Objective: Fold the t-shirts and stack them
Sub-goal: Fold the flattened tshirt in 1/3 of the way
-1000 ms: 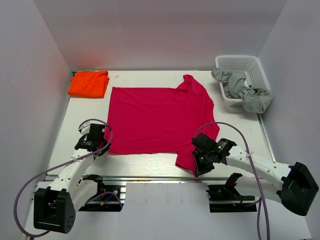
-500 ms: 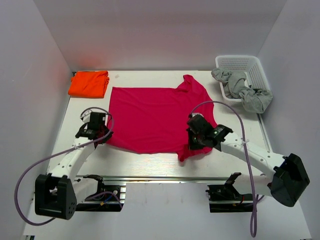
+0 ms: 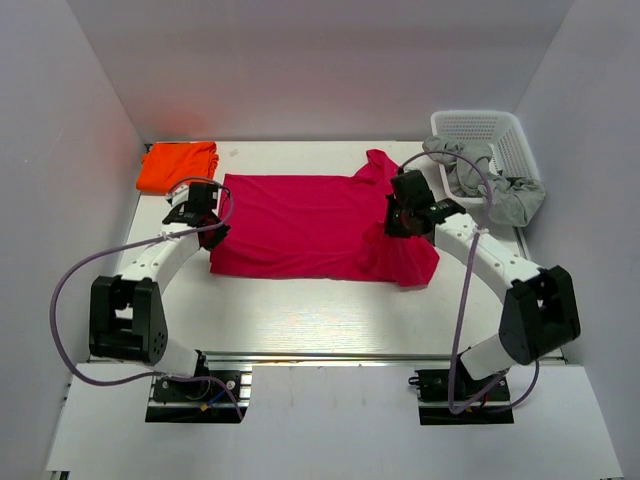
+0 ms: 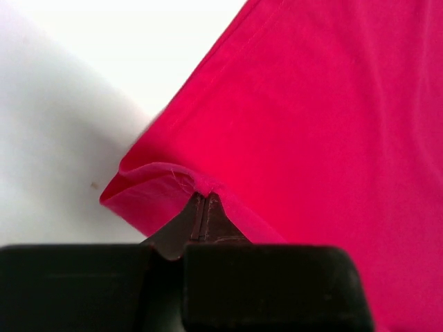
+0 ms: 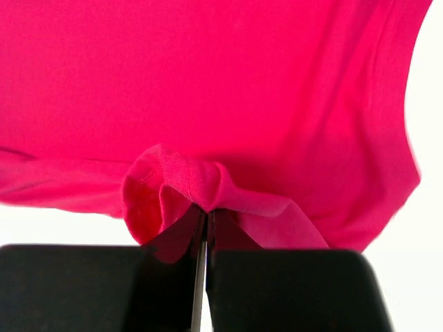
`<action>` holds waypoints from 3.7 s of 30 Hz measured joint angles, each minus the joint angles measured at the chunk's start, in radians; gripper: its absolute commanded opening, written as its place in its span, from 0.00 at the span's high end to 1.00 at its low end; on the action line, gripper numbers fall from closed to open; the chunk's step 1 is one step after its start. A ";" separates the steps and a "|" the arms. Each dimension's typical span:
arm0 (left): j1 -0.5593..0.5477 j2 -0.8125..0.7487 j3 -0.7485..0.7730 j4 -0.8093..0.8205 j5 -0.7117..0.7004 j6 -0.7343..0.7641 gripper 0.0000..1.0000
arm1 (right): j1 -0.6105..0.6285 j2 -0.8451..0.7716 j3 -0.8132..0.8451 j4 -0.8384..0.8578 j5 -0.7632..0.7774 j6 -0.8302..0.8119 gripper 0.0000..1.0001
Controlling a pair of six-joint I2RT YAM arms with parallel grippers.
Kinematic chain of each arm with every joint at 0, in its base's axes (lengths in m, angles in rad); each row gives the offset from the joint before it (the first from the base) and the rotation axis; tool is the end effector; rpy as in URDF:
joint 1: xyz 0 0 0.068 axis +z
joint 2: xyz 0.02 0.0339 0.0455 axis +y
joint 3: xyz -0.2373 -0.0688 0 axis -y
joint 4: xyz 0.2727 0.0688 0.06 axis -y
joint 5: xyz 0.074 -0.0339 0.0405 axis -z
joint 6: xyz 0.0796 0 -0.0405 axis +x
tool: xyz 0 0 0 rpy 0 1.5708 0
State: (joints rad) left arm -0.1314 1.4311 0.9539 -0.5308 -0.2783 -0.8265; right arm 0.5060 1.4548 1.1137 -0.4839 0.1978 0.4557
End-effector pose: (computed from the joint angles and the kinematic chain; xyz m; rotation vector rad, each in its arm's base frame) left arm 0.3370 -0.0225 0.1492 -0.9537 2.3332 -0.0225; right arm 0.3336 0.1670 0.2028 0.0326 2.3861 0.2217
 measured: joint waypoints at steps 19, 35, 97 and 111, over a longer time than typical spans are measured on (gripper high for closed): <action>0.032 0.378 0.311 0.038 -0.024 0.075 1.00 | -0.172 0.404 0.343 0.057 -0.238 -0.386 0.93; 0.042 0.410 0.439 -0.011 -0.016 0.105 0.00 | -0.249 0.560 0.592 -0.029 -0.265 -0.395 0.10; 0.005 0.255 0.007 0.187 0.245 0.313 0.00 | -0.327 0.286 -0.126 0.278 -0.553 -0.076 0.10; -0.005 -0.140 -0.270 -0.104 0.249 0.223 0.00 | -0.313 -0.208 -0.566 0.207 -0.526 0.068 0.10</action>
State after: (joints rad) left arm -0.1364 1.2907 0.6834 -0.6350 -0.0288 -0.6033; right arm 0.1928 1.2472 0.5472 -0.2768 -0.3286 0.5232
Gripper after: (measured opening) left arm 0.997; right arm 0.902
